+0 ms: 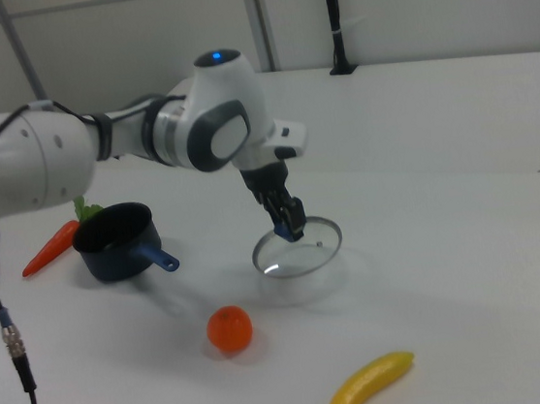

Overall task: Open lid
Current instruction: 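Lift the glass lid off the saucepan and carry it beside the pan, then lower the lid onto the table and open the gripper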

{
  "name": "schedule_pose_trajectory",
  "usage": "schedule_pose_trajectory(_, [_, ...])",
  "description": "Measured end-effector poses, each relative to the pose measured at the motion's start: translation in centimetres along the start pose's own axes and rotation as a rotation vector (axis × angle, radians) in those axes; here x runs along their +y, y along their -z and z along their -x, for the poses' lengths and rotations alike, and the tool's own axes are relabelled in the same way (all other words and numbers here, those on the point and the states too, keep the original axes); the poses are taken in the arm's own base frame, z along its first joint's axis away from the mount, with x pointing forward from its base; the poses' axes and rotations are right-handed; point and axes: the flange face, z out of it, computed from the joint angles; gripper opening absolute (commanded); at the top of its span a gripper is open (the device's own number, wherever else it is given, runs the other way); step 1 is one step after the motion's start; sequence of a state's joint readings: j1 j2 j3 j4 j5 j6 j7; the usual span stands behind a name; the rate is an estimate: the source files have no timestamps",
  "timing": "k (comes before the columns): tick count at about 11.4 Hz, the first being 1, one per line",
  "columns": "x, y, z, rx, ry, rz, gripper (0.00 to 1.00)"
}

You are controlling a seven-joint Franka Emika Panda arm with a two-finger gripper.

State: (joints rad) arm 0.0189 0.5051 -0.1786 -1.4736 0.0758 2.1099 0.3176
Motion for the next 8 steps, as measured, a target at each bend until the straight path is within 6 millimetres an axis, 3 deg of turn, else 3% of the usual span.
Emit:
schedule_pose_trajectory(3, [-0.5,-4.6,0.2,-0.035,0.008,0.019,0.42])
schedule_pose_trajectory(5, [-0.6,-4.8,0.2,-0.036,0.009,0.018,0.53])
schedule_pose_trajectory(8, [-0.6,-4.9,0.3,-0.037,0.009,0.019,0.77])
